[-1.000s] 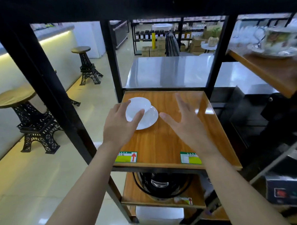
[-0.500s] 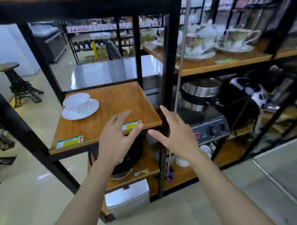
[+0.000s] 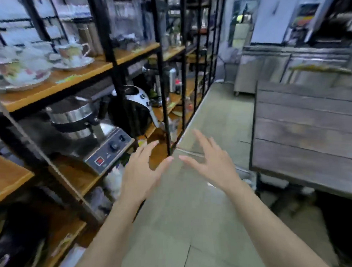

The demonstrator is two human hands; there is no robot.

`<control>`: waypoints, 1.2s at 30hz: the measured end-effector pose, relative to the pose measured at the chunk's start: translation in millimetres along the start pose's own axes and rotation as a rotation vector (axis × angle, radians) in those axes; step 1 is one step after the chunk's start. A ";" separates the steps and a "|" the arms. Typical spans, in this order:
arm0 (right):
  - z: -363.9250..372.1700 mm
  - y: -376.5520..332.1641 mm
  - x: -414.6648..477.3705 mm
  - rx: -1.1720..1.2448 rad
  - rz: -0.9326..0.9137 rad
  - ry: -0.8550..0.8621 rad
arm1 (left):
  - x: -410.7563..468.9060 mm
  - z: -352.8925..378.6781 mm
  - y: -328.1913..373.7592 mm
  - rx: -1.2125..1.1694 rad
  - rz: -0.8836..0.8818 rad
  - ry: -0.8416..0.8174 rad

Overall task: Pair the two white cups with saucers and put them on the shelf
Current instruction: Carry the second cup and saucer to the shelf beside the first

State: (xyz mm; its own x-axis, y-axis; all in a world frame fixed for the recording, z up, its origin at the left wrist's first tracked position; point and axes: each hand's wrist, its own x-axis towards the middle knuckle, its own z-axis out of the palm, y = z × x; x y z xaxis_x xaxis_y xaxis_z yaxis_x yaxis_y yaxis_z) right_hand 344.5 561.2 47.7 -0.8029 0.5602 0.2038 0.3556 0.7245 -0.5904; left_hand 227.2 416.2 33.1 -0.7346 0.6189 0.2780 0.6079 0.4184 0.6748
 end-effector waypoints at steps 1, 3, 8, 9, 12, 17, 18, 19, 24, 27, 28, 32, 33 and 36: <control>-16.1 22.3 -6.0 -0.006 0.044 0.028 | 4.2 20.6 18.4 -0.012 0.018 -0.017; -48.0 67.9 -15.7 -0.016 0.113 0.075 | 14.5 63.1 52.8 -0.038 0.060 -0.047; -129.4 179.0 -39.0 -0.065 0.223 0.150 | 38.7 178.1 145.0 -0.158 0.120 -0.198; -145.5 199.0 -44.9 -0.057 0.251 0.172 | 40.5 199.6 162.9 -0.176 0.143 -0.230; -186.5 249.6 -64.0 -0.037 0.333 0.265 | 42.7 251.6 209.7 -0.186 0.204 -0.326; -235.4 318.5 -82.6 0.002 0.458 0.382 | 60.4 318.7 265.8 -0.182 0.276 -0.414; -243.2 332.0 -85.7 0.007 0.491 0.401 | 64.7 332.9 276.2 -0.175 0.286 -0.437; -250.2 345.8 -89.4 0.011 0.526 0.424 | 68.7 347.8 286.1 -0.170 0.301 -0.465; -282.9 417.8 -99.9 -0.010 0.689 0.492 | 88.0 430.4 339.8 -0.205 0.331 -0.588; -302.5 469.0 -99.3 0.040 0.798 0.530 | 101.3 487.4 375.1 -0.215 0.330 -0.676; -308.2 486.3 -98.9 0.068 0.839 0.539 | 106.1 506.2 386.3 -0.228 0.318 -0.711; -318.2 547.0 -93.8 0.263 1.006 0.553 | 124.8 572.5 418.7 -0.239 0.215 -0.847; -318.9 560.2 -92.0 0.333 1.038 0.571 | 127.8 587.7 424.8 -0.240 0.186 -0.877; -320.2 597.3 -88.0 0.550 1.144 0.640 | 130.3 628.0 432.8 -0.216 0.095 -0.958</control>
State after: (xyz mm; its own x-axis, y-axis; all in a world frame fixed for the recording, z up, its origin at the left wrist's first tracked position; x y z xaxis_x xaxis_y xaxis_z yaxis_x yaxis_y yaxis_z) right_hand 780.8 1073.3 -72.9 0.2004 0.9110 -0.3605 0.3034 -0.4076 -0.8613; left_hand 583.9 1095.4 -67.9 -0.0733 0.9602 -0.2694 0.5134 0.2679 0.8152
